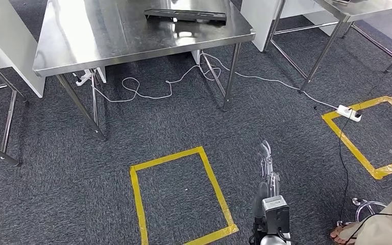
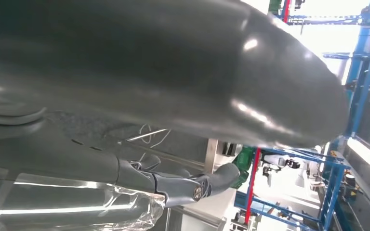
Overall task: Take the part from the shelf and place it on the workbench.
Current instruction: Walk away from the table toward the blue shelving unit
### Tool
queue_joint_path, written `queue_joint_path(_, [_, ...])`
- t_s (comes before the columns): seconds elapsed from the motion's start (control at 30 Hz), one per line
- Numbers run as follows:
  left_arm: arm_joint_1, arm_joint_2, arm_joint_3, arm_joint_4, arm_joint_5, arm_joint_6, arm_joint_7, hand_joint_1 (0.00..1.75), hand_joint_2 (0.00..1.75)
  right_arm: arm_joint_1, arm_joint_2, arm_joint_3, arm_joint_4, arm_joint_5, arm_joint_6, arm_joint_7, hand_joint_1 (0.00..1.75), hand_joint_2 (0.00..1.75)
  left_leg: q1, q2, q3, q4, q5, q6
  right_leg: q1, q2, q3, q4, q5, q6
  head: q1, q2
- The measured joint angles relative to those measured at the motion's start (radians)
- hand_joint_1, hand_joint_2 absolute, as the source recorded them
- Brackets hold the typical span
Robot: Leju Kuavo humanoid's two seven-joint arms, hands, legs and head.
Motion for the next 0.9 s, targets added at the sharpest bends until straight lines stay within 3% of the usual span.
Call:
queue_joint_path(0.03, [0.0, 0.001, -0.005, 0.0, -0.007, -0.006, -0.005, 0.0, 0.0, 0.006, 0.003, -0.005, -0.011, 0.002, 0.002, 0.004, 0.0, 0.0, -0.003, -0.001, 0.039, -0.062, -0.014, 0.004, 0.002, -0.001, -0.008, 0.006, 0.007, 0.007, 0.001, 0.0])
queue_joint_path(0.07, [0.0, 0.0, -0.01, 0.0, -0.013, -0.011, -0.015, 0.0, 0.0, 0.01, 0.006, -0.012, -0.019, 0.003, 0.003, 0.005, 0.0, 0.0, -0.007, -0.002, 0.056, -0.097, -0.029, 0.008, 0.002, -0.002, -0.013, 0.008, 0.015, 0.014, 0.002, 0.0])
queue_joint_path(0.13, [0.0, -0.01, -0.02, -0.001, -0.023, -0.009, -0.037, 0.0, 0.0, 0.015, 0.011, -0.029, -0.026, 0.003, 0.008, 0.006, 0.0, 0.0, -0.011, -0.001, 0.046, -0.112, -0.021, 0.021, 0.002, -0.005, -0.018, 0.008, 0.029, 0.028, 0.003, 0.0])
queue_joint_path(0.17, [0.0, -0.018, -0.022, -0.002, -0.024, -0.004, -0.048, 0.0, 0.0, 0.017, 0.012, -0.038, -0.026, 0.003, 0.01, 0.006, 0.0, 0.0, -0.012, 0.001, 0.038, -0.115, -0.011, 0.03, 0.001, -0.003, -0.027, 0.016, 0.022, 0.031, 0.002, 0.0])
queue_joint_path(0.23, [0.0, -0.031, -0.025, -0.003, -0.022, 0.003, -0.065, 0.0, 0.0, 0.026, 0.015, -0.054, -0.027, 0.004, 0.014, 0.005, 0.0, 0.0, -0.009, 0.007, 0.013, -0.122, 0.013, 0.046, 0.0, 0.001, -0.055, 0.076, -0.042, 0.026, 0.004, 0.0])
queue_joint_path(0.3, [0.002, -0.039, -0.028, -0.003, -0.016, 0.008, -0.067, 0.0, 0.0, 0.032, 0.016, -0.062, -0.027, 0.006, 0.019, 0.004, 0.0, 0.0, -0.01, 0.01, -0.016, -0.122, 0.037, 0.051, -0.005, 0.003, -0.085, 0.192, -0.126, 0.02, 0.007, 0.0])
queue_joint_path(0.33, [0.003, -0.041, -0.028, -0.003, -0.012, 0.011, -0.061, 0.0, 0.0, 0.034, 0.016, -0.064, -0.026, 0.006, 0.02, 0.003, 0.0, 0.0, -0.01, 0.012, -0.031, -0.122, 0.049, 0.05, -0.007, 0.004, -0.093, 0.25, -0.143, 0.027, 0.007, 0.0])
queue_joint_path(0.4, [0.003, -0.04, -0.028, -0.003, -0.002, 0.015, -0.045, 0.0, 0.0, 0.036, 0.016, -0.066, -0.023, 0.007, 0.021, 0.002, 0.0, 0.0, -0.009, 0.015, -0.06, -0.12, 0.072, 0.044, -0.012, 0.004, -0.071, 0.292, -0.113, 0.053, 0.008, 0.0])
queue_joint_path(0.43, [0.004, -0.038, -0.028, -0.003, 0.002, 0.015, -0.038, 0.0, 0.0, 0.036, 0.016, -0.066, -0.021, 0.008, 0.02, 0.002, 0.0, 0.0, -0.008, 0.016, -0.071, -0.119, 0.082, 0.04, -0.015, 0.004, -0.033, 0.26, -0.087, 0.065, 0.008, 0.0])
queue_joint_path(0.47, [0.005, -0.034, -0.028, -0.004, 0.005, 0.014, -0.034, 0.0, 0.0, 0.036, 0.016, -0.065, -0.019, 0.005, 0.017, 0.001, 0.0, 0.0, -0.009, 0.016, -0.079, -0.118, 0.092, 0.035, -0.019, 0.004, 0.024, 0.192, -0.073, 0.07, 0.008, 0.0])
queue_joint_path(0.53, [0.005, -0.029, -0.027, -0.004, 0.006, 0.009, -0.032, 0.0, 0.0, 0.03, 0.016, -0.061, -0.014, -0.004, 0.006, -0.002, 0.0, 0.0, -0.012, 0.015, -0.087, -0.115, 0.108, 0.022, -0.016, 0.005, 0.137, 0.029, -0.089, 0.06, 0.01, 0.0])
queue_joint_path(0.57, [0.005, -0.027, -0.027, -0.004, 0.006, 0.006, -0.032, 0.0, 0.0, 0.027, 0.016, -0.059, -0.011, -0.009, 0.001, -0.004, 0.0, 0.0, -0.014, 0.014, -0.089, -0.114, 0.116, 0.016, -0.013, 0.007, 0.168, -0.024, -0.105, 0.052, 0.009, 0.0])
queue_joint_path(0.6, [0.006, -0.024, -0.027, -0.004, 0.006, 0.004, -0.033, 0.0, 0.0, 0.025, 0.016, -0.058, -0.007, -0.012, -0.002, -0.005, 0.0, 0.0, -0.015, 0.014, -0.091, -0.113, 0.122, 0.01, -0.009, 0.008, 0.177, -0.049, -0.114, 0.044, 0.009, 0.0])
queue_joint_path(0.67, [0.009, -0.021, -0.027, -0.004, 0.005, 0.003, -0.033, 0.0, 0.0, 0.024, 0.016, -0.058, -0.001, -0.016, -0.006, -0.006, 0.0, 0.0, -0.01, 0.013, -0.097, -0.105, 0.119, 0.001, -0.016, 0.007, 0.168, -0.052, -0.11, 0.026, 0.007, 0.0])
queue_joint_path(0.7, [0.01, -0.019, -0.027, -0.004, 0.004, 0.003, -0.033, 0.0, 0.0, 0.023, 0.016, -0.057, 0.002, -0.018, -0.008, -0.006, 0.0, 0.0, -0.007, 0.011, -0.106, -0.083, 0.098, -0.002, -0.019, 0.006, 0.163, -0.051, -0.104, 0.013, 0.007, 0.0])
queue_joint_path(0.8, [0.012, -0.014, -0.029, -0.004, -0.009, 0.002, -0.029, 0.0, 0.0, 0.021, 0.017, -0.057, 0.006, -0.03, -0.023, -0.005, 0.0, 0.0, -0.005, 0.005, -0.171, 0.093, -0.025, -0.009, -0.015, 0.0, 0.143, -0.05, -0.086, -0.018, 0.004, 0.0])
queue_joint_path(0.83, [0.012, -0.012, -0.03, -0.004, -0.015, 0.001, -0.026, 0.0, 0.0, 0.022, 0.018, -0.057, 0.006, -0.034, -0.031, -0.004, 0.0, 0.0, -0.005, 0.003, -0.189, 0.152, -0.052, -0.011, -0.011, -0.001, 0.136, -0.05, -0.081, -0.021, 0.004, 0.0])
queue_joint_path(0.87, [0.013, -0.01, -0.032, -0.004, -0.02, -0.002, -0.023, 0.0, 0.0, 0.022, 0.018, -0.058, 0.006, -0.039, -0.037, -0.002, 0.0, 0.0, -0.005, 0.003, -0.193, 0.183, -0.058, -0.011, -0.007, -0.001, 0.131, -0.049, -0.077, -0.023, 0.004, 0.0])
queue_joint_path(0.9, [0.014, -0.008, -0.034, -0.004, -0.024, -0.005, -0.021, 0.0, 0.0, 0.023, 0.018, -0.059, 0.006, -0.043, -0.043, -0.001, 0.0, 0.0, -0.005, 0.002, -0.175, 0.173, -0.045, -0.009, -0.005, -0.001, 0.128, -0.048, -0.075, -0.022, 0.004, 0.0])
